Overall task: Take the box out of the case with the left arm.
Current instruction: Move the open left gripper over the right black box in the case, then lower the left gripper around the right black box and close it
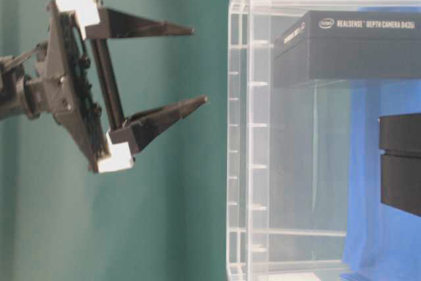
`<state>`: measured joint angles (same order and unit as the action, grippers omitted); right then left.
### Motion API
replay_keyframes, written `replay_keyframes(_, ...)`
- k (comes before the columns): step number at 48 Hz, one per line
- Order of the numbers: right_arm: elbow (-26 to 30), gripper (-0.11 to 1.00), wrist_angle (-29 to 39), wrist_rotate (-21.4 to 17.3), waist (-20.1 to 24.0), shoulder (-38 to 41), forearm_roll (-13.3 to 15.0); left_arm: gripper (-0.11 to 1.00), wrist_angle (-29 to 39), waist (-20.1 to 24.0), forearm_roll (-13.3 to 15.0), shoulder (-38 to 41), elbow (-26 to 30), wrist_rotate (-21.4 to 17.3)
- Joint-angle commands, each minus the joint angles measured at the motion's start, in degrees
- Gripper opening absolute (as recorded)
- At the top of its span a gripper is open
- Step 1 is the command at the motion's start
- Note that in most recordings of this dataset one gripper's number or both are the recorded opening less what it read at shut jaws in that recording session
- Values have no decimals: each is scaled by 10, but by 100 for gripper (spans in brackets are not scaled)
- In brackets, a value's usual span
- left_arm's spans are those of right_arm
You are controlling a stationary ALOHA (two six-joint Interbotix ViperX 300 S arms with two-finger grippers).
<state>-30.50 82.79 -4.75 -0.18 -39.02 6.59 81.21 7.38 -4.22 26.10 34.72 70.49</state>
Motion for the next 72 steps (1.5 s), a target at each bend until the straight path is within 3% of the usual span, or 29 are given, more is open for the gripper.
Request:
replay_keyframes(1,5,2,-2,2,-1,0,1,90,6,-2,-3,4,40,-4)
replay_keyframes(12,5,2,0,1,0,-1,1,90,33,-1,-6,28,76,-7)
replay_keyframes(72,5,2,1,1,-1,-2,1,90,30,-1,-9,38,74,-7)
